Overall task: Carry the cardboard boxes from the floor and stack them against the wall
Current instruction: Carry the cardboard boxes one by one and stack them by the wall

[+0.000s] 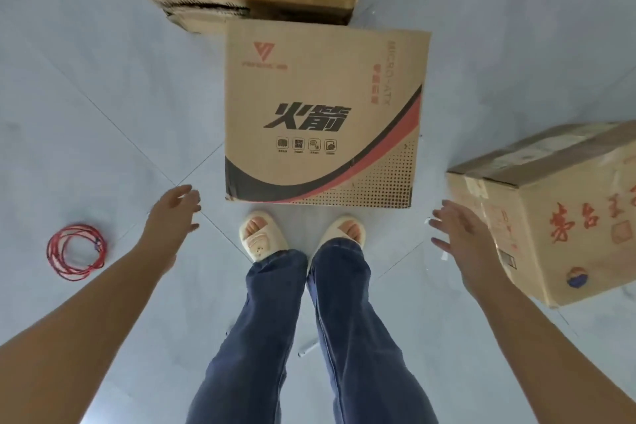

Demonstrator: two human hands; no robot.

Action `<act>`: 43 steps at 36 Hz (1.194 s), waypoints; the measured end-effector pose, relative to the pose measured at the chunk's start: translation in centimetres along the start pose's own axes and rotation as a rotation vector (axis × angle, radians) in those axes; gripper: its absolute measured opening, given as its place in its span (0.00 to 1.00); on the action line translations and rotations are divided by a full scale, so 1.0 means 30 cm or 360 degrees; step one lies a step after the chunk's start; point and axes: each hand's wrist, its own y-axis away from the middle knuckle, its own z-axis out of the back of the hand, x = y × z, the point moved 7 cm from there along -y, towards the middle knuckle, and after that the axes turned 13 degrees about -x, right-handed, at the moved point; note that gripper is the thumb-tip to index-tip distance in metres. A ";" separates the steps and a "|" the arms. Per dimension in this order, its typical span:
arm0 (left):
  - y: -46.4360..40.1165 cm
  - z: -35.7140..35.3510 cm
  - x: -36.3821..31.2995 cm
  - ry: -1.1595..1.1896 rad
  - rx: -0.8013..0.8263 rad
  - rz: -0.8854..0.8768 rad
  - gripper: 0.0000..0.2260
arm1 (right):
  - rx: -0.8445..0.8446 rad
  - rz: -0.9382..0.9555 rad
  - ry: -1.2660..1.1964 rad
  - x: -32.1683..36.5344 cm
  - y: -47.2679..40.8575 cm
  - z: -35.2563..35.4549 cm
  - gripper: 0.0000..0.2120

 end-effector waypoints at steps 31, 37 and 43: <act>0.044 -0.078 -0.075 0.0559 0.0063 0.0089 0.20 | 0.0188 -0.0001 -0.0454 0.154 -0.152 -0.049 0.15; 0.311 0.109 -0.210 0.0581 0.0117 0.0064 0.17 | 0.0141 0.0004 -0.0430 0.330 0.069 0.159 0.15; 0.621 0.340 -0.315 0.0686 0.0098 0.0102 0.15 | 0.0136 0.0087 -0.0489 0.478 0.366 0.373 0.15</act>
